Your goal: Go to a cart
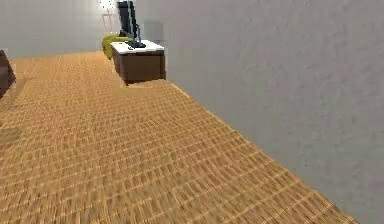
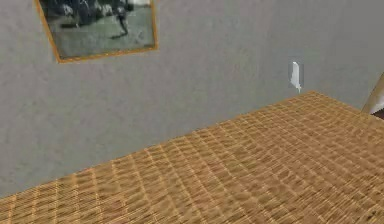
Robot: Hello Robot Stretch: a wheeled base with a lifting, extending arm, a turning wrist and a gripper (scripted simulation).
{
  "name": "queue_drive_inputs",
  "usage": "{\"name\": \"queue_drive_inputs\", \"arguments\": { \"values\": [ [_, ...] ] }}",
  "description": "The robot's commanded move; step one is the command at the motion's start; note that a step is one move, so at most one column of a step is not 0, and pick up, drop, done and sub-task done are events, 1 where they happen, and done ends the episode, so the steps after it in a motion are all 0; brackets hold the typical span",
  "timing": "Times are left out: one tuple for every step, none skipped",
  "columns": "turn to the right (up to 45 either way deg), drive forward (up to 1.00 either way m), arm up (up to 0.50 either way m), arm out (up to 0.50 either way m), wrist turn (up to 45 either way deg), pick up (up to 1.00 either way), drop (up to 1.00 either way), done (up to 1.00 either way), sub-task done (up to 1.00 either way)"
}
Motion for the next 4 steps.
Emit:
{"name": "queue_drive_inputs", "arguments": {
  "values": [
    [45.0, 0.00, 0.00, 0.00, 0.0, 0.00, 0.00, 0.00, 0.00],
    [12.0, 0.00, 0.00, 0.00, 0.0, 0.00, 0.00, 0.00, 0.00],
    [0.0, 0.10, 0.00, 0.00, 0.0, 0.00, 0.00, 0.00, 0.00],
    [-45.0, 0.00, 0.00, 0.00, 0.0, 0.00, 0.00, 0.00, 0.00]
  ]
}}
